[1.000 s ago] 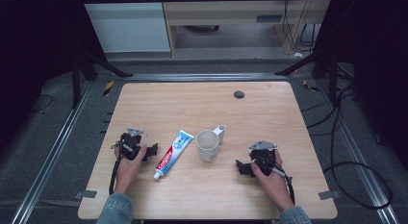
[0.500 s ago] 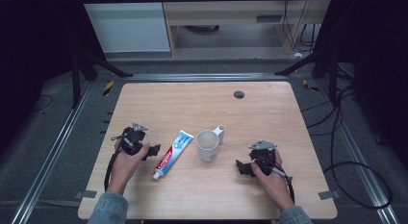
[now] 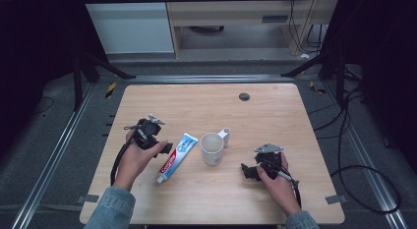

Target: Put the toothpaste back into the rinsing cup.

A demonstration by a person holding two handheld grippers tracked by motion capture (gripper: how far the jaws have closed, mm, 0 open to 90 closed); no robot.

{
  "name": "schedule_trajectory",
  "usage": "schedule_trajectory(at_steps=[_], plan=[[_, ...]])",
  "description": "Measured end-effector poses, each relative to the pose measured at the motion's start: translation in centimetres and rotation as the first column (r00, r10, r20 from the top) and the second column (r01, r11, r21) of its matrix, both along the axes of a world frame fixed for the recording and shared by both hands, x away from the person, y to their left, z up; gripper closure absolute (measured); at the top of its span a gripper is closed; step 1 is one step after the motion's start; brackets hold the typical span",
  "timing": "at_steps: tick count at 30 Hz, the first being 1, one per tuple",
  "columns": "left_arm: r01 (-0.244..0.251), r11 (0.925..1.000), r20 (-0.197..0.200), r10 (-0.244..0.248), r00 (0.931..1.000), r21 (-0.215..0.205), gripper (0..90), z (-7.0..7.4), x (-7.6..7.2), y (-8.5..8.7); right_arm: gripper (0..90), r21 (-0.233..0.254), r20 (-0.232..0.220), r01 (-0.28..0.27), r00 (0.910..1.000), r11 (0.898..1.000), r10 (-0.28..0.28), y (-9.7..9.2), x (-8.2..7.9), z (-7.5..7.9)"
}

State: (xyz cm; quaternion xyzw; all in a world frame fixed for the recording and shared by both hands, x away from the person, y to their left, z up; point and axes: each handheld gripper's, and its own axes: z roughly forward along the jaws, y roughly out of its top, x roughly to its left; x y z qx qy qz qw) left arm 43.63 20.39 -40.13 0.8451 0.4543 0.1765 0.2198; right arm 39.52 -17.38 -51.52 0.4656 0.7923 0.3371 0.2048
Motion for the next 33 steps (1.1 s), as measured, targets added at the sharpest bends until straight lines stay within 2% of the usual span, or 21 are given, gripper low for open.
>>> schedule_trajectory(at_steps=[4, 11, 14, 18, 21, 25, 27, 29, 31, 33], plan=[[0.020, 0.9995, -0.032, -0.019, 0.9993, 0.024, 16.1, 0.7, 0.3, -1.3, 0.3, 0.005, -0.003, 0.003, 1.0000, 1.000, -0.003, 0.0, 0.0, 0.0], [0.054, 0.9975, -0.093, -0.050, 0.9944, 0.044, 20.7, 0.8, 1.3, -3.6, 0.3, 0.005, -0.003, 0.004, 1.0000, 1.000, -0.004, 0.0, 0.0, 0.0], [0.064, 0.9973, -0.110, -0.060, 0.9922, 0.036, 22.9, 0.8, 1.9, -4.5, 0.3, 0.004, -0.005, 0.004, 1.0000, 1.000, -0.004, 0.0, 0.0, 0.0], [0.073, 0.9945, -0.135, -0.062, 0.9889, 0.076, 24.9, 0.3, 2.8, -5.8, 0.3, -0.002, -0.001, -0.003, 1.0000, 1.000, 0.003, 0.0, 0.1, 0.0], [0.080, 0.9933, -0.164, -0.065, 0.9843, 0.084, 26.9, -0.2, 3.1, -6.4, 0.3, -0.002, -0.001, -0.002, 1.0000, 1.000, 0.002, 0.0, 0.1, 0.0], [0.081, 0.9905, -0.181, -0.060, 0.9816, 0.111, 31.1, -0.8, 3.6, -7.1, 0.3, 0.001, -0.002, 0.004, 1.0000, 1.000, -0.004, 0.0, 0.1, 0.0], [0.086, 0.9862, -0.223, -0.053, 0.9734, 0.141, 31.4, -1.6, 4.1, -7.2, 0.3, 0.004, -0.004, 0.006, 1.0000, 1.000, -0.006, 0.0, 0.0, 0.0], [0.092, 0.9781, -0.248, -0.043, 0.9677, 0.187, 32.9, -2.5, 4.4, -7.1, 0.3, -0.005, 0.002, -0.001, 1.0000, 1.000, 0.001, -0.1, 0.0, 0.0], [0.076, 0.9829, -0.292, -0.025, 0.9561, 0.167, 33.1, -3.4, 4.7, -7.0, 0.3, -0.001, 0.001, 0.004, 1.0000, 1.000, -0.004, 0.0, 0.0, 0.0], [0.060, 0.9848, -0.307, -0.008, 0.9516, 0.163, 34.0, -4.1, 4.9, -7.0, 0.3, -0.001, 0.001, 0.005, 1.0000, 1.000, -0.005, 0.0, -0.1, 0.0]])
